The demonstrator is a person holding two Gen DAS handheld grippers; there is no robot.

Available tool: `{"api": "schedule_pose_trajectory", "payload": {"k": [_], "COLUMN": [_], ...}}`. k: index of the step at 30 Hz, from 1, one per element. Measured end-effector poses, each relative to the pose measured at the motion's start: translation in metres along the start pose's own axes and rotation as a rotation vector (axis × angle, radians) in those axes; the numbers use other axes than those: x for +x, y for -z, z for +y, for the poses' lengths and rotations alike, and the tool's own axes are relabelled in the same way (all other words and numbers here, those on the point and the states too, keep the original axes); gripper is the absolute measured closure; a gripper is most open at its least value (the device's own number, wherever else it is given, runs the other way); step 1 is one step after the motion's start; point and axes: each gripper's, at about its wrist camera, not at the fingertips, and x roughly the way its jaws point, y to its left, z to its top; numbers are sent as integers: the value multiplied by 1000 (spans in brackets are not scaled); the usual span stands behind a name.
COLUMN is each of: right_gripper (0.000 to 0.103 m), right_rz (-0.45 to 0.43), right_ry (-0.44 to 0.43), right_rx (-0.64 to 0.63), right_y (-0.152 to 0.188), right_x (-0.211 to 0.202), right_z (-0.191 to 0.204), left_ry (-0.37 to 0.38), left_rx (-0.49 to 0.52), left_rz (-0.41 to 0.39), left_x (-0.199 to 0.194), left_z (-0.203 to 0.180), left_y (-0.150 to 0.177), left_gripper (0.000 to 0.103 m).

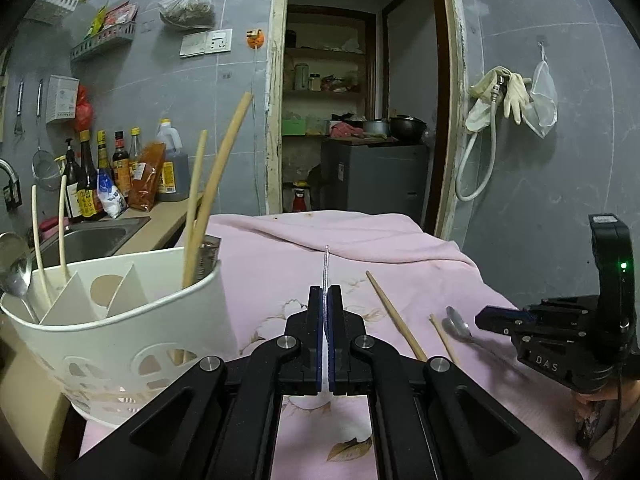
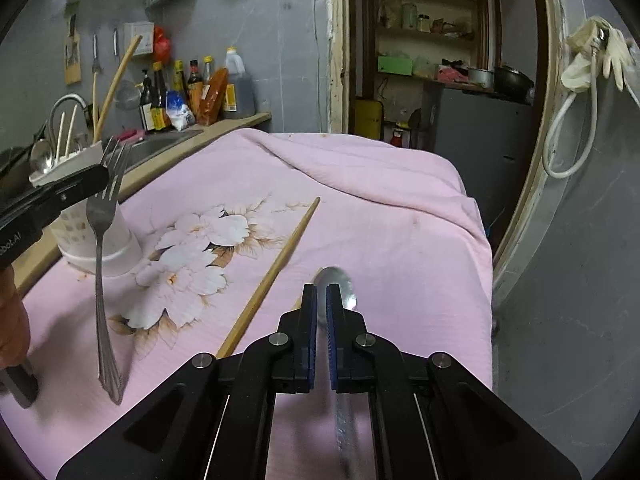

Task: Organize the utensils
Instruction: 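Lift the fork with the left tool while the right tool lifts the spoon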

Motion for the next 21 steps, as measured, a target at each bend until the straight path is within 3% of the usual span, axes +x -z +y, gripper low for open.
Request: {"api": "schedule_pose_trajectory", "payload": {"k": [6,8,10,21], "right_gripper": [94,68,59,61], "right_rz": [100,113,123,223], "right_ry": [-18,-9,-11,-13], "right_rx": [18,0,-12,-35], "right_y": [1,1,0,-13], "right_x": [16,17,20,58], "right_z": [-4,-5,-6,-9], "left_ry": [10,14,19,34], "left_rx": [-8,-11,-16,-40], "left_rz": [25,27,29,41], "left_x": [-6,-5,-5,-4], "left_z": [7,9,10,15], "left_y": [4,4,5,5], "left_gripper": [103,103,103,103]}}
